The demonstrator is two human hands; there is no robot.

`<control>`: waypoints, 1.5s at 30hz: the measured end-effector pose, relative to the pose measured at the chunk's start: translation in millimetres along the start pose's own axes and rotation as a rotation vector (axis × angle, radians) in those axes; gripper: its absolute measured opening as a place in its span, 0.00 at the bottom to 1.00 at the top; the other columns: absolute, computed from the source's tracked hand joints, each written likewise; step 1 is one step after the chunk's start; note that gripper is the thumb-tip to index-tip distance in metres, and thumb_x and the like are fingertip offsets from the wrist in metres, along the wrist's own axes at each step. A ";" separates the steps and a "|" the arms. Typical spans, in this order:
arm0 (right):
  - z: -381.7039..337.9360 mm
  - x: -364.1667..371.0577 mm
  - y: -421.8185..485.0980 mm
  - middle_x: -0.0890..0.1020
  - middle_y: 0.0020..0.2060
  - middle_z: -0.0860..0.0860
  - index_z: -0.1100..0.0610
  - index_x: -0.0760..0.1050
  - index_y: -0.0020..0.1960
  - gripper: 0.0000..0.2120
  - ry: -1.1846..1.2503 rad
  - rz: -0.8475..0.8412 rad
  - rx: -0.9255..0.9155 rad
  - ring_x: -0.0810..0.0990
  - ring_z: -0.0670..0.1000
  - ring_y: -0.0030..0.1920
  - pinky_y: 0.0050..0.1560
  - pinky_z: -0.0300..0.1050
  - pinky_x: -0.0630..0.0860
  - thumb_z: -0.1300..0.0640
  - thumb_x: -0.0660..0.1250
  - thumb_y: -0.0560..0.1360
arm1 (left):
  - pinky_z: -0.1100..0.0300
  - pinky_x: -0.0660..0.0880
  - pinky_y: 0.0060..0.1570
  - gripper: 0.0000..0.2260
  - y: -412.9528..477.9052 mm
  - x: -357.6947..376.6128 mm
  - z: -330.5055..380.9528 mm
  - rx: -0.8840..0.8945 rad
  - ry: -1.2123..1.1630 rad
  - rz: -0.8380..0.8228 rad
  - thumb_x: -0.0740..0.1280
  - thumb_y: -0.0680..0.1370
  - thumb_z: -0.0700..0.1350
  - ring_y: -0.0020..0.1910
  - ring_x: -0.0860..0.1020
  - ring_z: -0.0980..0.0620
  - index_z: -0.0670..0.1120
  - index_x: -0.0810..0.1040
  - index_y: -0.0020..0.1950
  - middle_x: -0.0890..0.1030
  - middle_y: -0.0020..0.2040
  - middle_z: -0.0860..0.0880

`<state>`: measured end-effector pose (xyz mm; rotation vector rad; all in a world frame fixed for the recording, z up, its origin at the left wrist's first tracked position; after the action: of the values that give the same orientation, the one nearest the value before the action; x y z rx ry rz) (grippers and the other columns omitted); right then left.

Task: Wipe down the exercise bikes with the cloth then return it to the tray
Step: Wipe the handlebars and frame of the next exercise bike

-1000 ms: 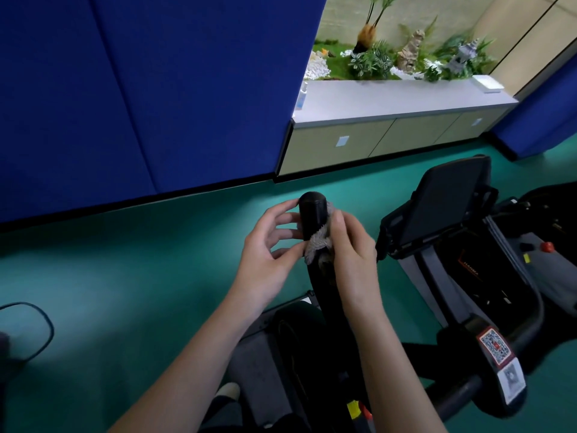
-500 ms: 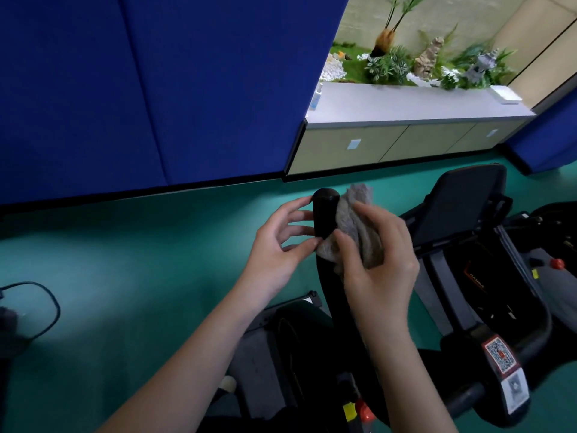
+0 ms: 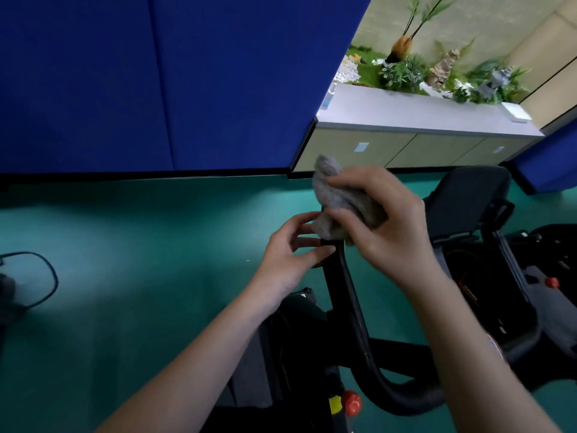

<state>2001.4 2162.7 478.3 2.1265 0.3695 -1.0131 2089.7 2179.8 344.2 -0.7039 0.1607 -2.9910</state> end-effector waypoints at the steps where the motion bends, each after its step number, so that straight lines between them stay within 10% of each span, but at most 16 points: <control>1: -0.7 2.7 9.2 0.80 0.50 0.52 0.62 0.79 0.53 0.11 -0.039 -0.069 -0.047 0.78 0.49 0.53 0.55 0.38 0.71 0.67 0.71 0.71 | 0.54 0.78 0.44 0.18 -4.0 0.1 -1.3 -0.011 -0.019 0.005 0.70 0.71 0.30 0.43 0.78 0.54 0.48 0.75 0.55 0.79 0.47 0.50; 7: 7.4 28.6 9.2 0.83 0.43 0.51 0.59 0.80 0.52 0.08 -0.366 -0.402 -0.302 0.73 0.56 0.42 0.43 0.53 0.69 0.60 0.68 0.73 | 0.64 0.78 0.39 0.15 -17.1 0.8 -5.9 -0.061 -0.113 0.033 0.68 0.72 0.29 0.40 0.79 0.58 0.45 0.74 0.53 0.79 0.45 0.50; 25: 5.9 50.7 4.9 0.81 0.39 0.47 0.53 0.78 0.52 0.16 -0.720 -0.724 -0.536 0.71 0.53 0.49 0.47 0.48 0.59 0.46 0.57 0.77 | 0.58 0.80 0.45 0.13 -39.7 -2.1 -30.3 -0.172 -0.223 0.088 0.70 0.72 0.30 0.40 0.80 0.58 0.42 0.77 0.53 0.79 0.48 0.48; 34: 0.5 34.6 -22.4 0.83 0.43 0.49 0.58 0.81 0.52 0.09 -0.413 -0.461 -0.330 0.72 0.56 0.43 0.43 0.49 0.64 0.56 0.71 0.73 | 0.54 0.77 0.50 0.10 -35.3 -11.0 -17.1 -0.131 -0.113 0.090 0.67 0.73 0.29 0.44 0.79 0.50 0.42 0.76 0.48 0.80 0.44 0.47; 40: 2.4 1.1 -42.4 0.73 0.48 0.40 0.60 0.78 0.55 0.10 -0.150 0.234 0.117 0.70 0.49 0.47 0.50 0.40 0.68 0.59 0.67 0.75 | 0.52 0.76 0.52 0.17 -22.4 -8.4 1.9 -0.049 -0.013 0.089 0.69 0.72 0.31 0.48 0.78 0.47 0.43 0.73 0.59 0.79 0.52 0.45; 45: 12.9 5.7 -9.7 0.76 0.51 0.48 0.59 0.75 0.60 0.11 -0.039 0.433 0.360 0.73 0.49 0.54 0.55 0.31 0.66 0.61 0.63 0.78 | 0.62 0.77 0.49 0.22 -7.3 -0.8 19.1 0.036 0.124 0.033 0.72 0.70 0.34 0.45 0.79 0.57 0.48 0.73 0.61 0.79 0.51 0.51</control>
<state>1992.9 2159.6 463.8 2.3550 -0.3084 -0.9098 2098.7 2185.5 361.7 -0.5081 0.1223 -2.9983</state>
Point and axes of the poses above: each hand's wrist, its own y-axis towards the middle knuckle, its own x-axis out of the palm, z = x × y, the point moved 5 cm from there along y, towards the middle knuckle
